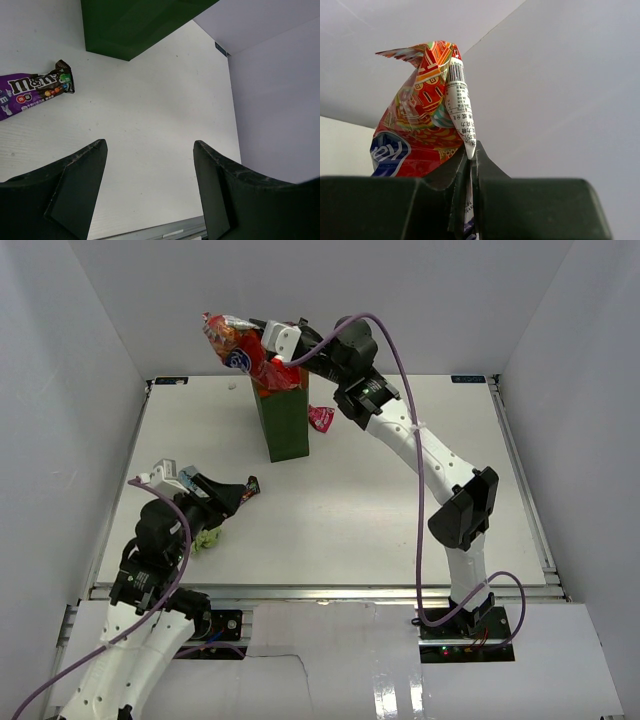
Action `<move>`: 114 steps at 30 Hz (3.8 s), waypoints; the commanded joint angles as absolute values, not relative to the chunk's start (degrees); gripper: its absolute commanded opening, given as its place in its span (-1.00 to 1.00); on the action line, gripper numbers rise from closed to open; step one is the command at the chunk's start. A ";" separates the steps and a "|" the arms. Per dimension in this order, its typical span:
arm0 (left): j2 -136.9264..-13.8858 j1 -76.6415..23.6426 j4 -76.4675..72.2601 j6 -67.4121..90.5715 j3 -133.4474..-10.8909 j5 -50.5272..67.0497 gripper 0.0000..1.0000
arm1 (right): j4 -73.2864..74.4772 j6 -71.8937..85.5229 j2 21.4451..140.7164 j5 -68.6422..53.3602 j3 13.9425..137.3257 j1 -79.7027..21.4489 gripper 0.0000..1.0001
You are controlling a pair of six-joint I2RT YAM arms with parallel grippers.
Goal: Place the snacks into the paper bag
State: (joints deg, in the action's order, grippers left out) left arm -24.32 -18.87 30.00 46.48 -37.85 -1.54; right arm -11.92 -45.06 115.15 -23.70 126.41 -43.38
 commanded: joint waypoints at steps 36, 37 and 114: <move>-29.09 -18.90 26.46 45.44 -37.44 1.76 0.61 | -42.98 -28.30 122.69 -8.35 126.57 -37.62 -0.85; -29.09 -18.90 26.37 45.44 -37.27 1.76 0.61 | -42.98 -27.87 122.70 -8.35 125.78 -37.62 -0.85; -91.32 -13.45 13.27 -17.49 -49.49 8.17 0.19 | 18.37 -46.32 80.42 -57.83 57.74 -17.14 0.96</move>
